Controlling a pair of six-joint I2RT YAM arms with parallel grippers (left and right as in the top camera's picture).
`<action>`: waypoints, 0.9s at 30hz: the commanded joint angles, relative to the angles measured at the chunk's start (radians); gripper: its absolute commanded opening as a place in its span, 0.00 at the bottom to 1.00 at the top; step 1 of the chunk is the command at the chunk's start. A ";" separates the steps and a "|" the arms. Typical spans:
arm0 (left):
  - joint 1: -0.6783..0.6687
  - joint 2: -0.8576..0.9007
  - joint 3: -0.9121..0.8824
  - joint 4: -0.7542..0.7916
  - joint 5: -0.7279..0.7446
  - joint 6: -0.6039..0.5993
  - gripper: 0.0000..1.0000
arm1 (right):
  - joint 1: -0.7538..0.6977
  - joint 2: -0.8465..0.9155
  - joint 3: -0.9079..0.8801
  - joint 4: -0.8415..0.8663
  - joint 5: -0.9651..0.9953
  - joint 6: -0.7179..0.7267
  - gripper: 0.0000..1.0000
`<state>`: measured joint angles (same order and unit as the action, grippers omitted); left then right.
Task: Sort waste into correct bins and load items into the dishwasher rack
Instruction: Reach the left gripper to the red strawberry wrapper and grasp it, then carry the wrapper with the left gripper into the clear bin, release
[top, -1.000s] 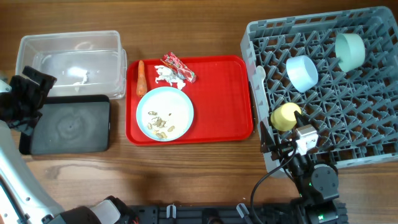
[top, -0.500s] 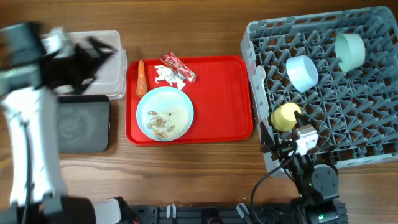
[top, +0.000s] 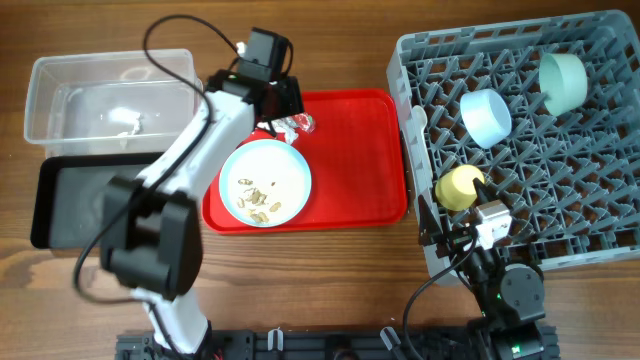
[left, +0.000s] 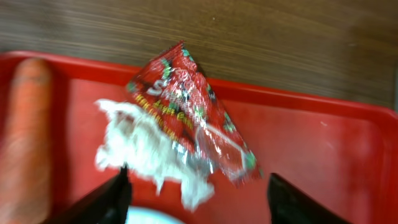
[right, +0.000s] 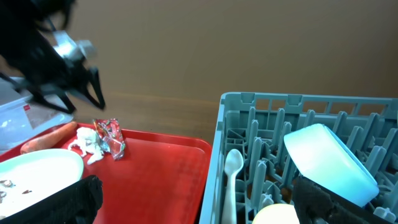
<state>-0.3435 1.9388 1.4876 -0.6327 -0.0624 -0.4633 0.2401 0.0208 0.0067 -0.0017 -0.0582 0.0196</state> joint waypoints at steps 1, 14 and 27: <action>0.002 0.086 -0.003 0.080 0.064 -0.016 0.60 | -0.005 -0.013 -0.002 0.004 0.010 -0.017 1.00; 0.000 0.203 -0.003 0.137 0.100 -0.024 0.48 | -0.005 -0.013 -0.002 0.004 0.010 -0.017 1.00; 0.000 0.244 -0.003 0.206 0.212 -0.096 0.26 | -0.005 -0.013 -0.002 0.004 0.010 -0.017 1.00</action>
<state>-0.3420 2.1536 1.4868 -0.4309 0.0948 -0.5434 0.2401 0.0208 0.0067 -0.0013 -0.0582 0.0196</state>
